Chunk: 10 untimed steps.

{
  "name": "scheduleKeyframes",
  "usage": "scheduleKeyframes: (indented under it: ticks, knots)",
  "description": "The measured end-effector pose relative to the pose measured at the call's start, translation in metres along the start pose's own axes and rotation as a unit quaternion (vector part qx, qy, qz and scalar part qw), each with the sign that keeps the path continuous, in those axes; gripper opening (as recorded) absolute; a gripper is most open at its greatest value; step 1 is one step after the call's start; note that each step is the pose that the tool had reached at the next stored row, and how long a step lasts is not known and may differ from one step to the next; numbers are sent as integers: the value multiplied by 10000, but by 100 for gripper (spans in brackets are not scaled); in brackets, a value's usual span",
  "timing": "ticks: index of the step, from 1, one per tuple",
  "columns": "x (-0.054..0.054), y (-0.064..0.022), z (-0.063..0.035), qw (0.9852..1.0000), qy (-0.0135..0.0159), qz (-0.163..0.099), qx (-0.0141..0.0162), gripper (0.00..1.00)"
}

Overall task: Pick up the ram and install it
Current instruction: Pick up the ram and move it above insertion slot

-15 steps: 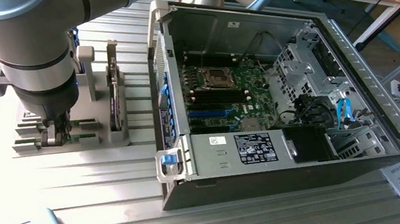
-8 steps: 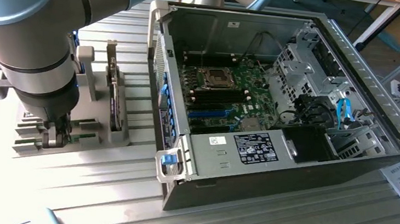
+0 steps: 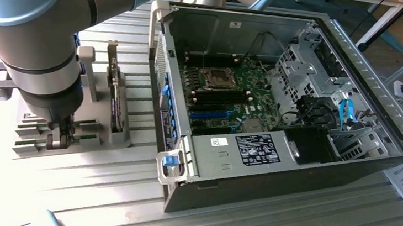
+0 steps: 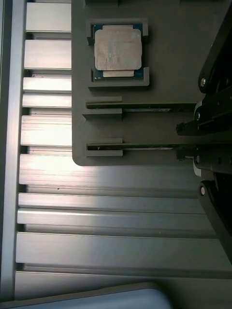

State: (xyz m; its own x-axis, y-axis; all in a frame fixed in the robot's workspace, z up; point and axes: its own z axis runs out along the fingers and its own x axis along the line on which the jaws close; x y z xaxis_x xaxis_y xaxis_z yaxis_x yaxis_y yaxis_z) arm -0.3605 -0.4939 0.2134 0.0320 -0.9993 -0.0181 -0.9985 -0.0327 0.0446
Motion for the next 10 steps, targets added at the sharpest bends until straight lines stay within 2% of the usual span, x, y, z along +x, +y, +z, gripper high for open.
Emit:
scheduleKeyframes:
  ticks: [10]
  knots:
    - [1,-12,6,10000,6,-23,-3,25]
